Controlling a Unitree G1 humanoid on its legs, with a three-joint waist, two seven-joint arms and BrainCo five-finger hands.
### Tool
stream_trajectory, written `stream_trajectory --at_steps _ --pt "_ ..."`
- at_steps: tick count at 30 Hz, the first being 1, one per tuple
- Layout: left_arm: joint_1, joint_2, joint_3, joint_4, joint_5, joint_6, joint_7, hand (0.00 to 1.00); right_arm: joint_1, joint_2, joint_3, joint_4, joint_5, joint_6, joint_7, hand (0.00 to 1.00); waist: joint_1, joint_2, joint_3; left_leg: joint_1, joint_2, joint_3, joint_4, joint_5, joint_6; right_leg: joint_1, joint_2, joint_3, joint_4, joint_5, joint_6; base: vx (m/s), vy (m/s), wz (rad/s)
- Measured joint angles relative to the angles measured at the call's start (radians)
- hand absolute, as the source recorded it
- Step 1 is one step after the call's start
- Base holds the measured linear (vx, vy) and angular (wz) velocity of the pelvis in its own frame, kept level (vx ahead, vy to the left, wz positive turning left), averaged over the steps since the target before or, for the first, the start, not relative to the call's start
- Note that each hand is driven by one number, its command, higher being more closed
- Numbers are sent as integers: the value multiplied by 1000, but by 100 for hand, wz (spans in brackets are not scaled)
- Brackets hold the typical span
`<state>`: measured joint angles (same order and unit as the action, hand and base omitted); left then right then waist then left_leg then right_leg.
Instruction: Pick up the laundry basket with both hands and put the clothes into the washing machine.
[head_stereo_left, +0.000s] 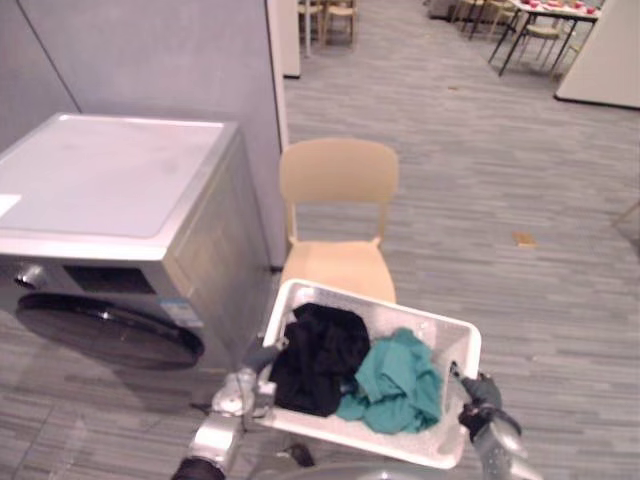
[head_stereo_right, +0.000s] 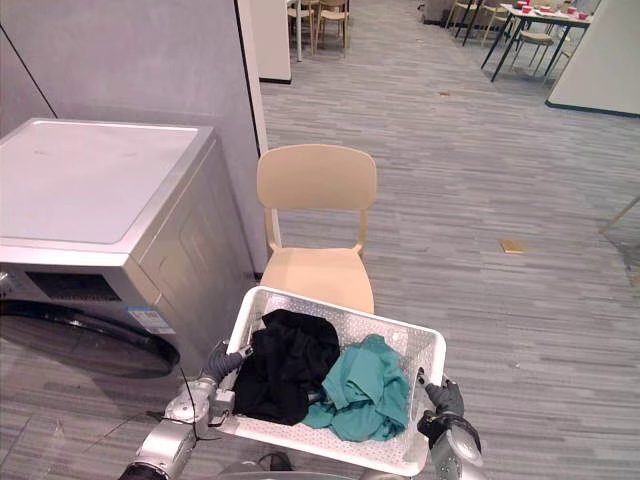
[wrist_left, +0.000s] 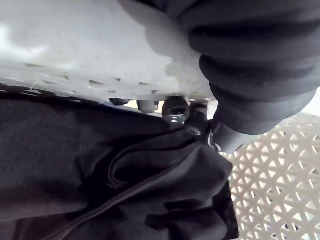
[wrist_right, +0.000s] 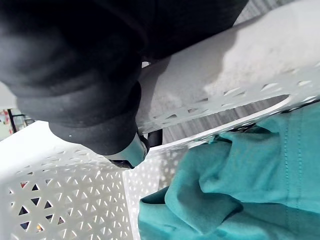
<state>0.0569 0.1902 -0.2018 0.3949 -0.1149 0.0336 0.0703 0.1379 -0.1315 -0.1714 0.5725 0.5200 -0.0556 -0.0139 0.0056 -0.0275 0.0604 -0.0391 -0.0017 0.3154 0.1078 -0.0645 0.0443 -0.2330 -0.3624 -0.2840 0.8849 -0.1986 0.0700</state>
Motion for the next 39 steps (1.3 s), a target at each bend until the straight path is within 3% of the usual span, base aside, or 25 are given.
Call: stream_trajectory --at_steps 3,4,5,6,7,8,11,15,16,19,22,27,33,39 --pt "-26 0 0 -7 0 0 0 100 -19 -2 -12 -17 4 1 -2 100 -16 2 14 23 1 -22 -5 -2 -3 -33 52 -50 -281 -9 12 216 -38 28" --pt "-40 3 0 -7 0 0 -1 100 -24 -1 -16 -21 11 2 -3 100 -18 -1 21 23 -1 -36 0 -4 -8 -25 76 -42 -458 27 37 182 -122 46" --pt "-49 5 -1 -7 0 0 -1 100 -26 0 -18 -28 12 2 -4 100 -25 -13 32 26 -9 -58 13 -14 -24 -4 86 -20 -590 126 48 184 -154 59" --pt "-51 5 -2 -7 0 0 -1 100 -26 0 -19 -29 12 2 -5 100 -30 -22 38 28 -14 -74 22 -21 -34 11 87 -9 -609 199 42 184 -219 67" --pt "-54 -12 -3 -3 0 1 1 100 -33 -18 -21 -29 12 5 -6 100 -35 -20 52 19 -1 -106 37 -33 -52 29 101 -21 -614 239 -4 162 -269 56" --pt "-61 -30 -3 -3 0 0 0 100 -48 -42 -22 -31 13 10 -7 100 -28 1 51 -5 27 -128 43 -45 -71 40 130 -54 -653 234 -12 122 -225 43" --pt "-137 -50 -3 -2 -12 0 29 100 -146 -101 -22 -34 17 21 -16 100 -16 27 82 -81 77 -167 52 -32 -92 35 187 -121 -734 255 -44 87 -208 32" --pt "-348 -46 0 60 -79 -9 80 100 -409 -193 28 57 35 21 -40 100 -11 11 166 -229 108 -197 123 -12 -117 -74 212 -157 -728 289 -94 -40 -153 18" --pt "-442 -44 3 112 -111 -13 101 100 -524 -234 61 108 49 23 -52 100 -7 13 211 -264 111 -197 138 -9 -118 -104 213 -156 -724 297 -105 -77 -48 -6" --pt "-587 -19 22 183 -166 -26 140 100 -723 -293 141 183 71 25 -78 100 12 19 281 -319 121 -176 175 -9 -118 -165 214 -136 -695 301 -110 -99 -22 -17" --pt "-710 16 51 292 -207 -41 162 100 -897 -297 200 279 75 35 -89 100 14 25 328 -351 127 -168 192 -9 -118 -197 218 -125 -695 312 -123 -58 -4 -12" --pt "-893 45 55 437 -237 -42 176 100 -1052 -307 219 371 73 44 -119 100 35 32 352 -425 129 -162 205 -3 -114 -266 217 -123 -694 326 -129 -48 13 -2" --pt "-1086 95 57 571 -241 -31 168 100 -1170 -307 219 386 57 45 -141 100 29 30 372 -492 139 -143 207 8 -120 -331 218 -127 -699 337 -128 2 0 -1" --pt "-1283 154 57 675 -221 41 109 100 -1231 -301 220 386 62 29 -178 100 1 22 376 -578 180 -71 258 5 -115 -383 227 -140 -714 352 -127 0 0 -1"
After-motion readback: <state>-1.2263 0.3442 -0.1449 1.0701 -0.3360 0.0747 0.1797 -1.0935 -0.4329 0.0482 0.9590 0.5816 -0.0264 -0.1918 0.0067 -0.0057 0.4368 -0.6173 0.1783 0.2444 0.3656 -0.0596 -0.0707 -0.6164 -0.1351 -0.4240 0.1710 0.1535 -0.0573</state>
